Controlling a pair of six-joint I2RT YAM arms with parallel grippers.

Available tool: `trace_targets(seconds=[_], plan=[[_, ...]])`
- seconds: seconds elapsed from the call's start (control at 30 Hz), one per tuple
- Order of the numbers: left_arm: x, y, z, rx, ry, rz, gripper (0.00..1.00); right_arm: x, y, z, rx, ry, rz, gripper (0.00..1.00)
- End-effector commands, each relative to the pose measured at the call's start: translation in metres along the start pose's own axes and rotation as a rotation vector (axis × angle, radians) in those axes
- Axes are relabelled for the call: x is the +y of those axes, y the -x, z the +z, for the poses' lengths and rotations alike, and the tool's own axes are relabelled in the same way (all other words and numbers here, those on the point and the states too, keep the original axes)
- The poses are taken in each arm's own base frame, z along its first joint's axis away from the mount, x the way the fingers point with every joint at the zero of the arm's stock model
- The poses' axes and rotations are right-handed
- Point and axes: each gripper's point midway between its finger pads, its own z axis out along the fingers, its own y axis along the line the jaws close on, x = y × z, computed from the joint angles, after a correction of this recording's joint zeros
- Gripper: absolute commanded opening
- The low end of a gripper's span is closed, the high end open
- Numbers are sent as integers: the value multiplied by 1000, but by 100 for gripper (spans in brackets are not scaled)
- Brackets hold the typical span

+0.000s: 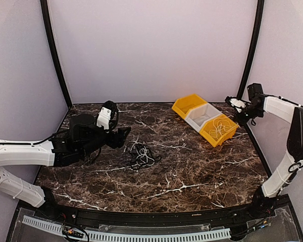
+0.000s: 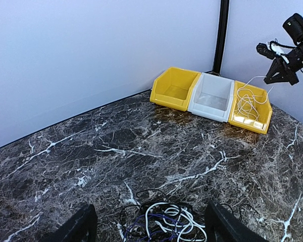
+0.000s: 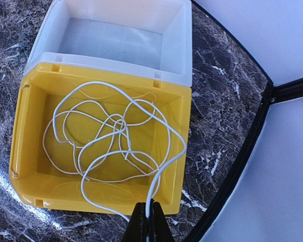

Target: Untangle the cables

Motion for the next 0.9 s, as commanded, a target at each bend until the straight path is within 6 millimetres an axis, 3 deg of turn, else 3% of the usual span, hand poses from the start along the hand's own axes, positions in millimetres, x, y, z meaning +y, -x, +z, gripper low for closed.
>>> trace_targets(seconds=[0.0,0.2,0.27,0.5,0.73,0.87], plan=[[-1,7,-2,-28,-11,-21,76,2,15,15,-33,61,16,0],[0,3,-3,-17,-7,-23,76,17,27,41,-36,152,54,0],[0,2,-3,-14,-6,-22,76,31,35,51,-31,178,39,0],[-1,0,-1,-9,-10,-23,76,43,24,79,50,189,72,0],[-3,-4,2,-3,-19,-34,76,45,5,91,117,169,98,0],[-4,-4,2,-1,-23,-40,76,46,6,87,110,174,101,0]])
